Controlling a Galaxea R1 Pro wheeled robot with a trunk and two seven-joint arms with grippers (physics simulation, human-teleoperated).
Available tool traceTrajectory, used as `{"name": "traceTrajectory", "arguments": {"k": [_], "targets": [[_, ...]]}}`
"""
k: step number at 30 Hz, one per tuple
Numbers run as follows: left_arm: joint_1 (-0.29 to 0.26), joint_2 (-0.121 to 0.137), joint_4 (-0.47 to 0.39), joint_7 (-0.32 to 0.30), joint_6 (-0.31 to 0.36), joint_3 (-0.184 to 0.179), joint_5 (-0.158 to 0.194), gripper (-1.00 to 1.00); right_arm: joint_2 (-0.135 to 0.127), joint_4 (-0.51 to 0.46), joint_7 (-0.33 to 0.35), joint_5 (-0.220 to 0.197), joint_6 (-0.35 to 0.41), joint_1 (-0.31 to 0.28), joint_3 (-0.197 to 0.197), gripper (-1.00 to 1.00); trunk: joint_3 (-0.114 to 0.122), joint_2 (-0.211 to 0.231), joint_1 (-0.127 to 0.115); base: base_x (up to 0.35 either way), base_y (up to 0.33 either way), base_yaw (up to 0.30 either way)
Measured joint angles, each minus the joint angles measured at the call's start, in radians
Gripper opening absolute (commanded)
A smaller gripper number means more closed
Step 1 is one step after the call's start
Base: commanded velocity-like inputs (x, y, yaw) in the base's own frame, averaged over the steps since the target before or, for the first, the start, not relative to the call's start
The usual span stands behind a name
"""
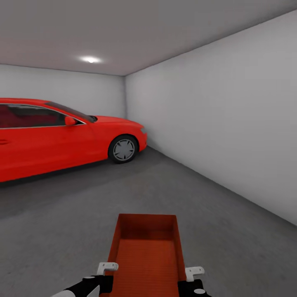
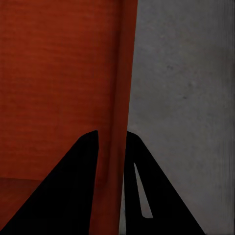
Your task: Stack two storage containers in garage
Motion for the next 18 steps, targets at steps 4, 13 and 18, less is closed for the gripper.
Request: {"name": "traceTrajectory", "arguments": {"k": [4,13,18], "targets": [[0.000,0.001,0.000,-0.001,0.000,0.000,0.000,-1.00,0.001,0.000,-0.001,0.000,0.000,0.000,0.000,-1.00,0.000,0.000,0.000,0.000,0.000,-0.297],[0.000,0.000,0.000,0.000,0.000,0.000,0.000,-1.00,0.000,0.000,0.001,0.000,0.000,0.000,0.000,-1.00,0.000,0.000,0.000,0.000,0.000,-0.297],[0.000,0.000,0.000,0.000,0.000,0.000,0.000,-1.00,0.000,0.000,0.000,0.000,0.000,0.000,0.000,-1.00,0.000,0.000,0.000,0.000,0.000,-0.297]]}}
